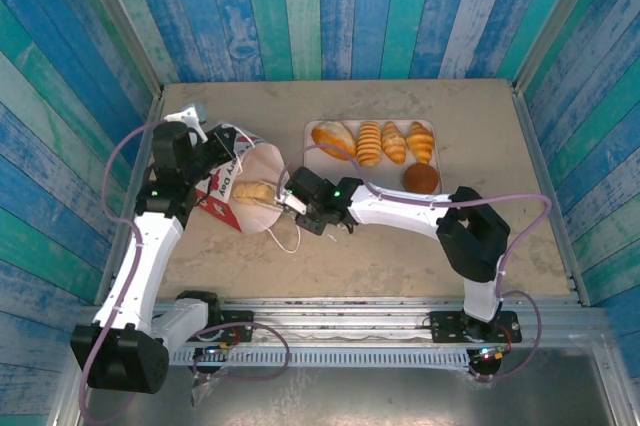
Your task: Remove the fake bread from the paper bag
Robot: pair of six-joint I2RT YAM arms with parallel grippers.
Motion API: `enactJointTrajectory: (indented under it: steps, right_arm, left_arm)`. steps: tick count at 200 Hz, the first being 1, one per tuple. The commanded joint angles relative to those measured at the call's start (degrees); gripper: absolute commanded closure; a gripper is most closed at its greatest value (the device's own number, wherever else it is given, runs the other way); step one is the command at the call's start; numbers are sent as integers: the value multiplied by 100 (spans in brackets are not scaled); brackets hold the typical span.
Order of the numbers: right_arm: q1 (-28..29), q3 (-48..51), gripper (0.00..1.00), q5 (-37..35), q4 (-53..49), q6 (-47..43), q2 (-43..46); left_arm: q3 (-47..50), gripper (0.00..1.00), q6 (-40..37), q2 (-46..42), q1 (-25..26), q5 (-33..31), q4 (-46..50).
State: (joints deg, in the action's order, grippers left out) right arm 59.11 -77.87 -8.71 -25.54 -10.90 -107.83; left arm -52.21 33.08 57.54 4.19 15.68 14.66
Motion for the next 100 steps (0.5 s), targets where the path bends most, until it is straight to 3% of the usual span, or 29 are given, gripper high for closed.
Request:
enactJointTrajectory:
  steps: [1,100]
  right_arm:
    - [29,145,55,222,14,-334,412]
    - [23,72,53,941,-579,-98,887]
  left_arm:
    - [13,100,-78,-42,7,113,-92]
    - [34,100,-72,3,6,301,-111]
